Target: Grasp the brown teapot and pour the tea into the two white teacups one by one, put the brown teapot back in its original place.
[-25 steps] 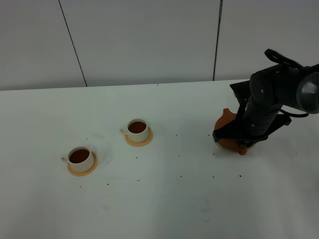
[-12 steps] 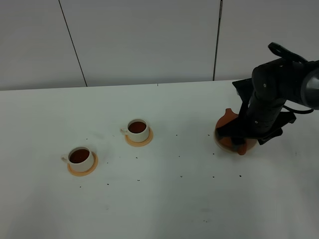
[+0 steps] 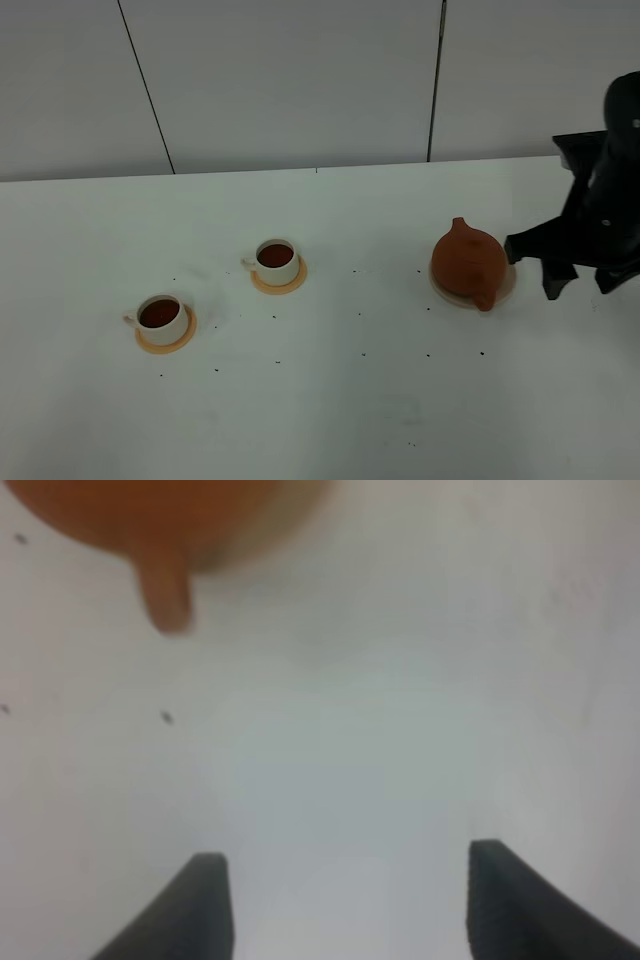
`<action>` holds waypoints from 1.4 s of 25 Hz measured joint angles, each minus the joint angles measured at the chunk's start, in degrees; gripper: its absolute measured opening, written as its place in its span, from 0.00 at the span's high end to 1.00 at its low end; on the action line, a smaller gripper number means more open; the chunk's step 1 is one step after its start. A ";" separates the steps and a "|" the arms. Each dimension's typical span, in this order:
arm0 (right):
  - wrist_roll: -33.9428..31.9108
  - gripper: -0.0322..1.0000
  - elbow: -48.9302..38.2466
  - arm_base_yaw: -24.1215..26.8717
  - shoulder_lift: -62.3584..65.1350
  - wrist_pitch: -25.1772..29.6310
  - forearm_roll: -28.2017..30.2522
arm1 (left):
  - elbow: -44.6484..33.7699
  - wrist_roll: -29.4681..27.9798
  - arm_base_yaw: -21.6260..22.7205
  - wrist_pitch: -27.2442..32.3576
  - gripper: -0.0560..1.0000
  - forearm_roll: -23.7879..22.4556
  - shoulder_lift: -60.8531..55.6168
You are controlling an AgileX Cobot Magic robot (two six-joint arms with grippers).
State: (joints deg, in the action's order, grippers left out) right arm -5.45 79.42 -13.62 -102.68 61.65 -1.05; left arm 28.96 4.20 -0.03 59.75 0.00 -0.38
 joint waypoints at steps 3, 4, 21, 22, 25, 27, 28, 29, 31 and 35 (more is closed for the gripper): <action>1.17 0.52 -6.45 3.02 6.19 0.31 -1.96 | 0.00 -0.05 0.00 0.00 0.44 0.00 0.00; 1.75 0.52 -8.88 4.16 8.62 0.41 -2.65 | 0.00 -0.05 0.00 0.00 0.44 0.00 0.00; 11.47 0.52 -45.42 8.64 54.98 0.89 -5.97 | 0.00 -0.05 0.00 0.00 0.44 0.00 0.00; 11.52 0.52 -47.10 8.64 57.79 0.38 -5.97 | 0.00 -0.05 0.00 0.00 0.44 0.00 0.00; 11.58 0.52 -50.06 8.64 65.47 -0.83 -5.87 | 0.00 -0.05 0.00 0.00 0.44 0.00 0.00; 11.58 0.52 -50.32 8.64 70.28 -0.62 -5.80 | 0.00 -0.05 0.00 0.00 0.44 0.00 0.00; 11.58 0.52 -50.38 8.64 72.27 -0.46 -5.80 | 0.00 -0.05 0.00 0.00 0.44 0.00 0.00; 11.58 0.52 -50.38 8.64 74.69 -0.13 -5.80 | 0.00 -0.05 0.00 0.00 0.44 0.00 0.00; 11.47 0.52 -50.44 8.64 78.87 -0.01 -5.80 | 0.00 -0.05 0.00 0.00 0.44 0.00 0.00; 11.46 0.52 -51.26 8.64 86.93 -0.10 -5.80 | 0.00 -0.05 0.00 0.00 0.44 0.00 0.00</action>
State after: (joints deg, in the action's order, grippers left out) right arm 6.01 28.16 -4.98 -15.75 61.55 -6.84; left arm 28.96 4.15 -0.03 59.75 0.00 -0.38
